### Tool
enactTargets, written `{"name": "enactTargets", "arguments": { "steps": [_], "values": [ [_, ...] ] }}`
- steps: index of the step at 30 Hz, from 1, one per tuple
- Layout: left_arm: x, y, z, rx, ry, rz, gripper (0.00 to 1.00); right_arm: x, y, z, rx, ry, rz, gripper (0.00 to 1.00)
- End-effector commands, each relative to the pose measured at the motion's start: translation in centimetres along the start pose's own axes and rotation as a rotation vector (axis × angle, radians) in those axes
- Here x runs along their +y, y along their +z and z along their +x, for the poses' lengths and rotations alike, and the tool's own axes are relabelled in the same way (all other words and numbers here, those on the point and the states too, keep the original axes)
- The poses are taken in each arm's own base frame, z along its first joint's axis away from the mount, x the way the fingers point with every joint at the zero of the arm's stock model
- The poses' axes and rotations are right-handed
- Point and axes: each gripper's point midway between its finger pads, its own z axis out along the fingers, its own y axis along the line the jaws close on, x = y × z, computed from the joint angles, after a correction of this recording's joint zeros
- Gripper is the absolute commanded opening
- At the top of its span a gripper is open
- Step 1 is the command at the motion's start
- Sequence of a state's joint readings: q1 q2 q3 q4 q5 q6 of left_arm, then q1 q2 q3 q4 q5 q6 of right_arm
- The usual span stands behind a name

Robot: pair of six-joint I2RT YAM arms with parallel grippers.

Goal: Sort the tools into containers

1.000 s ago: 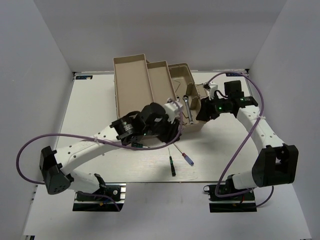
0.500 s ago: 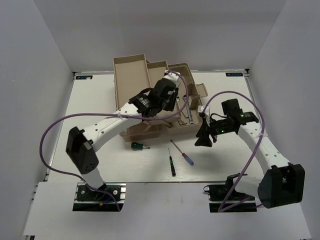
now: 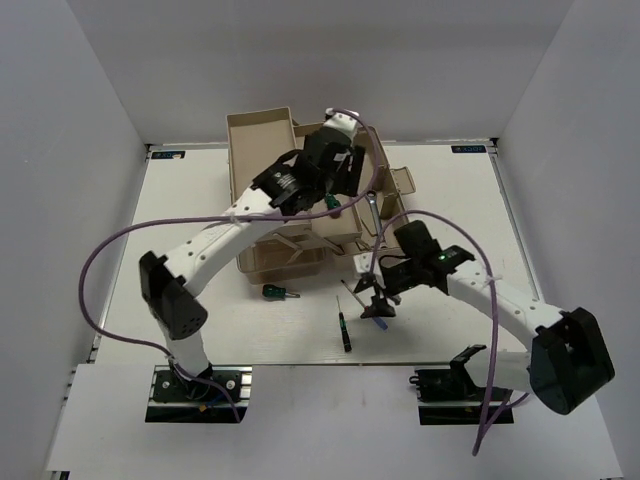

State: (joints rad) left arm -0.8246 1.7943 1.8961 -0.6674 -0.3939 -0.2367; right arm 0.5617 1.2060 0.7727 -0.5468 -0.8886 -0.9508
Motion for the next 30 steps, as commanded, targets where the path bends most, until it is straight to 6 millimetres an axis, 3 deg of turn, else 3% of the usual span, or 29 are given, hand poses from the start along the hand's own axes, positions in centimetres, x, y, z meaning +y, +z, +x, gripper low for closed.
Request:
{"name": "enactTargets", "arguments": {
  "steps": [1,2,3,4,5,6,7,8,10,11,12,18,30],
  "values": [
    [4.9,-8.4,-3.6,-0.125,-0.108,-0.093,0.77,-3.4,3.1,-1.3,-0.021,-0.222,0.102,0.67],
    [6.0,-10.0,-3.1,-0.131,-0.132,-0.115,0.71,-3.1,4.3,-1.4,-0.017,-0.245,0.094,0.67],
    [7.1,-11.6,-2.5,-0.142,-0.158,-0.134,0.62,-4.7,4.7,-1.4,0.011,-0.271,0.166,0.65],
    [8.6,-13.3,-2.1,-0.166,-0.226,-0.176,0.41,-4.9,5.3,-1.7,0.015,-0.289,0.176,0.64],
    [10.3,-16.2,-1.0,-0.195,-0.268,-0.186,0.34,-4.5,7.4,-2.2,0.012,-0.296,0.143,0.64],
    [11.3,-17.5,0.0,-0.193,-0.288,-0.205,0.31,-5.7,7.6,-2.2,0.055,-0.287,0.198,0.64],
    [12.2,-18.2,1.5,-0.185,-0.331,-0.233,0.32,-6.1,8.2,-2.4,0.062,-0.293,0.215,0.62],
    [13.1,-20.3,1.6,-0.212,-0.368,-0.222,0.37,-6.5,10.0,-2.4,0.093,-0.281,0.229,0.62],
    [13.7,-21.1,3.1,-0.183,-0.379,-0.233,0.55,-7.4,11.5,-2.6,0.098,-0.289,0.263,0.62],
    [13.7,-21.1,3.5,-0.171,-0.395,-0.237,0.63,-8.5,11.8,-3.7,0.107,-0.283,0.323,0.62],
    [13.8,-21.1,4.1,-0.151,-0.382,-0.246,0.65,-8.6,12.8,-3.1,0.129,-0.274,0.322,0.62],
    [13.6,-21.5,4.5,-0.137,-0.382,-0.233,0.67,-11.6,16.5,-3.1,0.187,-0.241,0.445,0.62],
    [14.0,-22.0,4.8,-0.126,-0.365,-0.238,0.68,-10.3,19.6,-3.0,0.193,-0.177,0.392,0.65]
  ]
}}
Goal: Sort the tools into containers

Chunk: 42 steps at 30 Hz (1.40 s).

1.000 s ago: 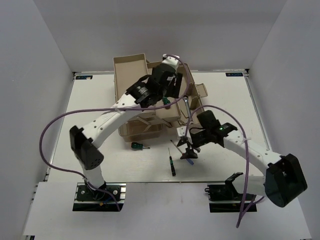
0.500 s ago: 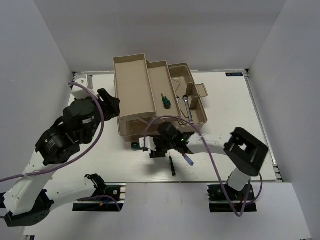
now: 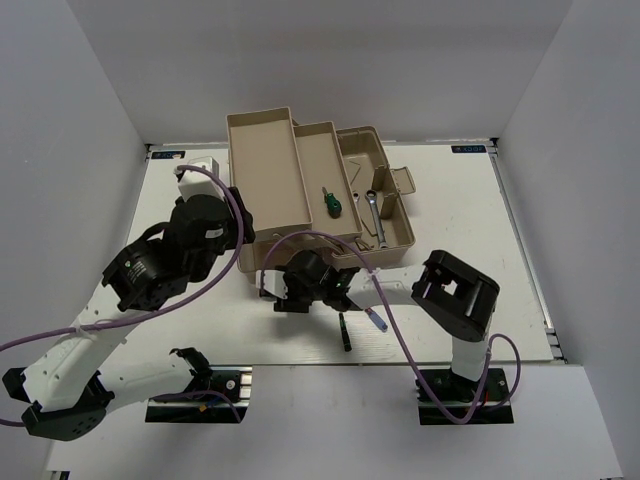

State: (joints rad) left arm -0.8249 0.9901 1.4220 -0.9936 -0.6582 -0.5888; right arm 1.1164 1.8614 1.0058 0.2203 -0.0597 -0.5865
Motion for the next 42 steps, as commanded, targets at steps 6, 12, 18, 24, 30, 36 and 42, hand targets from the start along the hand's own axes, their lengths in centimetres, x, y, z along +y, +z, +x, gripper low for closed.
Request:
{"name": "enactTargets", "arguments": {
  "steps": [6,12,18,24,30,36,42],
  "values": [
    [0.5,-1.0,-0.7,-0.014,-0.006,0.006,0.68,-0.9,1.4,-2.8,-0.043,0.013,0.037,0.67],
    [0.6,-0.8,-0.4,-0.008,-0.001,0.002,0.69,-1.6,2.4,-3.1,-0.027,0.02,0.049,0.68],
    [0.8,-1.1,-0.3,-0.008,-0.001,0.002,0.7,-0.8,3.2,-3.2,-0.029,0.033,-0.004,0.65],
    [1.0,-1.3,-0.6,-0.013,-0.001,-0.006,0.7,1.6,2.7,-2.8,-0.012,0.064,-0.14,0.36],
    [0.9,-1.2,-0.7,-0.019,0.003,-0.002,0.7,4.7,0.0,-1.6,-0.005,0.079,-0.269,0.1],
    [0.2,-0.1,1.2,0.021,0.035,0.026,0.7,7.3,-5.8,-1.0,-0.029,0.143,-0.416,0.0],
    [-1.8,0.8,2.7,0.052,0.059,0.12,0.7,5.4,-10.8,-3.3,-0.116,0.215,-0.383,0.0]
  ]
}}
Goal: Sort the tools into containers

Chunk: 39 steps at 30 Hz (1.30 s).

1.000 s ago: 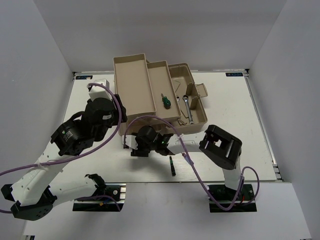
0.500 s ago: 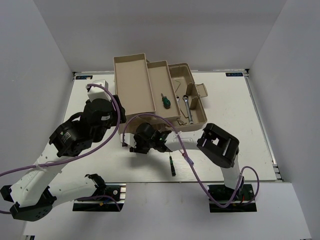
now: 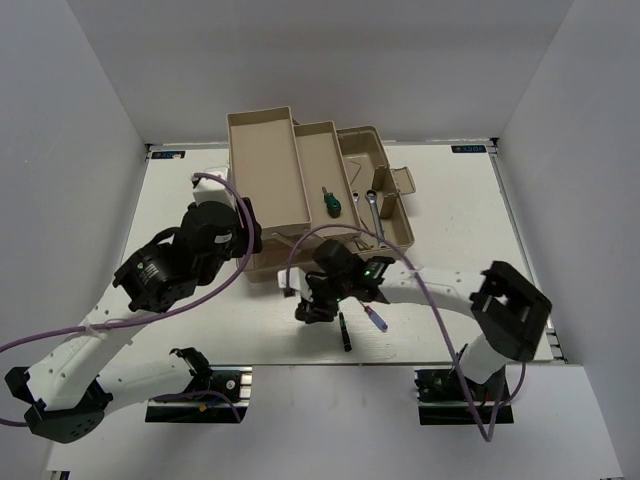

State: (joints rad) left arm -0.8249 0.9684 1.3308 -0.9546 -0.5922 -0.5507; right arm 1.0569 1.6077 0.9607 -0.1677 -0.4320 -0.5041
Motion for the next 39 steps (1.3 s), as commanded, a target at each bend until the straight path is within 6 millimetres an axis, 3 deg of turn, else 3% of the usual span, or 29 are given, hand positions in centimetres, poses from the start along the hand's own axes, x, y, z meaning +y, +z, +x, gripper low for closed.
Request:
{"name": "enactTargets", "arguments": {
  "steps": [1,2,4,5,7,10,13,18,21,23,24,25,26,27,28,29,30,31,33,34,36,39],
  "values": [
    [-1.8,0.4,0.0,-0.002,0.016,0.084,0.7,0.7,-3.0,-2.2,-0.081,0.038,-0.022,0.0],
    [-2.1,0.5,0.3,0.006,0.029,0.101,0.7,0.5,-4.5,-3.2,-0.113,0.031,0.005,0.0],
    [-2.6,0.6,0.3,0.001,0.031,0.126,0.7,-0.1,-5.7,-2.9,-0.099,0.049,0.048,0.0],
    [-3.0,0.6,0.3,0.003,0.039,0.148,0.7,-0.1,-7.3,-3.3,-0.112,0.046,0.077,0.0],
    [-3.4,0.9,0.5,0.002,0.046,0.165,0.7,-0.5,-8.6,-1.8,-0.062,0.086,0.123,0.0],
    [-4.9,0.7,0.6,0.0,0.077,0.243,0.69,-1.7,-12.4,-2.0,-0.091,0.085,0.246,0.0],
    [-6.7,0.4,1.6,0.031,0.12,0.354,0.62,-3.3,-15.9,-1.8,-0.106,0.109,0.37,0.0],
    [-8.9,0.9,4.5,0.14,0.184,0.474,0.37,-7.7,-20.9,-2.4,-0.119,0.181,0.582,0.0],
    [-10.5,0.8,6.3,0.201,0.212,0.563,0.34,-10.5,-22.7,-3.6,-0.153,0.228,0.636,0.0],
    [-11.5,0.6,8.1,0.257,0.224,0.625,0.35,-11.8,-21.8,-3.5,-0.161,0.287,0.601,0.0],
    [-11.7,0.8,9.1,0.291,0.23,0.639,0.41,-12.8,-23.0,-5.5,-0.206,0.285,0.622,0.0],
    [-11.9,0.8,10.3,0.313,0.226,0.653,0.45,-14.4,-21.8,-4.4,-0.18,0.336,0.601,0.0],
    [-12.0,1.2,11.1,0.334,0.231,0.654,0.49,-14.9,-21.3,-4.7,-0.186,0.361,0.583,0.0],
    [-12.0,1.3,12.2,0.366,0.229,0.648,0.56,-15.7,-22.2,-5.8,-0.201,0.369,0.591,0.0],
    [-12.1,1.3,13.1,0.382,0.223,0.651,0.58,-17.8,-21.2,-5.4,-0.2,0.444,0.575,0.0],
    [-12.4,1.7,13.2,0.385,0.224,0.649,0.6,-18.6,-21.8,-7.2,-0.235,0.421,0.567,0.0],
    [-12.5,1.8,14.3,0.418,0.226,0.644,0.61,-18.8,-21.4,-7.1,-0.223,0.437,0.542,0.0],
    [-13.0,1.7,14.5,0.422,0.221,0.654,0.63,-20.6,-21.0,-7.4,-0.223,0.467,0.526,0.0],
    [-13.3,2.1,15.5,0.446,0.222,0.649,0.63,-20.9,-19.1,-6.3,-0.189,0.515,0.456,0.1],
    [-13.6,2.3,16.6,0.48,0.231,0.643,0.64,-22.1,-19.4,-6.9,-0.199,0.523,0.459,0.19],
    [-14.2,2.6,17.8,0.507,0.247,0.636,0.64,-22.1,-18.3,-6.0,-0.174,0.577,0.407,0.49],
    [-14.8,3.5,19.8,0.555,0.255,0.581,0.64,-23.2,-19.5,-6.4,-0.213,0.592,0.433,0.66]
  ]
}}
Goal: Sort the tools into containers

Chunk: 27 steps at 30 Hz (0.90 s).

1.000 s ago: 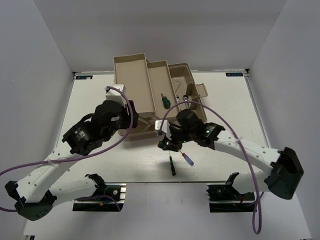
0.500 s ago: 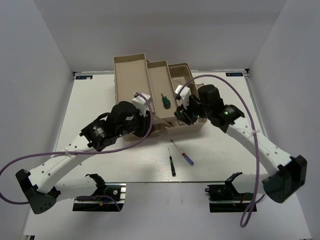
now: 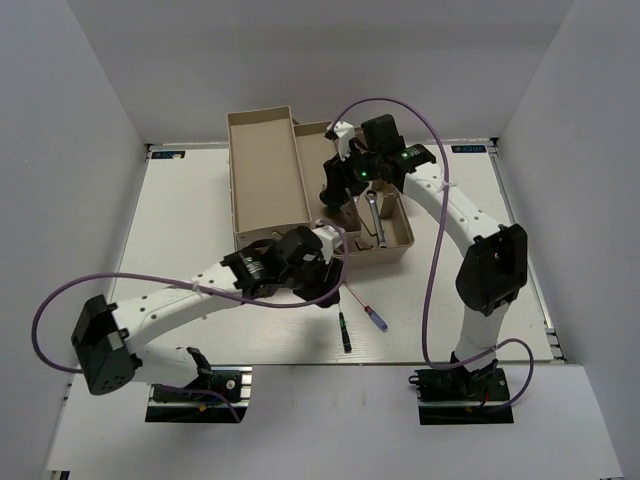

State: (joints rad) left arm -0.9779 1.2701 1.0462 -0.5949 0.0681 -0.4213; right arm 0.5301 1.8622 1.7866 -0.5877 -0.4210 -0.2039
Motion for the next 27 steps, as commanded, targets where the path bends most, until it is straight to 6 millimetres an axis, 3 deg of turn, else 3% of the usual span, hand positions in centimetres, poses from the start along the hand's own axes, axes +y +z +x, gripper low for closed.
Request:
{"name": "enactTargets", "arguments": {
  "steps": [1,2,4,7,8,12,16,18,19,27],
  "values": [
    [-0.8,1.6,0.5,0.032,-0.058,-0.026,0.64,-0.2,-2.3,-1.8,-0.046,0.056,-0.016,0.68],
    [-0.8,2.1,0.8,0.046,-0.071,-0.049,0.64,-0.3,-3.2,-2.7,-0.078,0.057,-0.002,0.71],
    [-1.4,3.4,1.8,0.103,-0.092,-0.072,0.64,-2.6,-4.5,-2.7,-0.094,0.087,0.074,0.78],
    [-2.3,4.9,3.0,0.159,-0.136,-0.098,0.64,-4.5,-6.9,-3.2,-0.14,0.127,0.145,0.86],
    [-2.8,5.0,3.3,0.172,-0.162,-0.114,0.64,-5.7,-7.7,-2.1,-0.135,0.173,0.173,0.86],
    [-3.4,6.8,4.3,0.228,-0.222,-0.169,0.64,-7.6,-9.1,-1.1,-0.185,0.25,0.212,0.87],
    [-3.9,8.3,6.1,0.286,-0.288,-0.244,0.59,-9.0,-9.1,0.5,-0.196,0.354,0.207,0.86],
    [-3.5,8.6,6.6,0.295,-0.33,-0.314,0.56,-9.3,-8.9,1.0,-0.202,0.374,0.185,0.86],
    [-2.1,8.8,7.8,0.323,-0.335,-0.388,0.55,-9.7,-9.1,1.2,-0.206,0.386,0.187,0.86],
    [-1.2,10.0,8.4,0.275,-0.384,-0.475,0.55,-9.0,-9.8,3.1,-0.204,0.405,0.135,0.86]
  ]
}}
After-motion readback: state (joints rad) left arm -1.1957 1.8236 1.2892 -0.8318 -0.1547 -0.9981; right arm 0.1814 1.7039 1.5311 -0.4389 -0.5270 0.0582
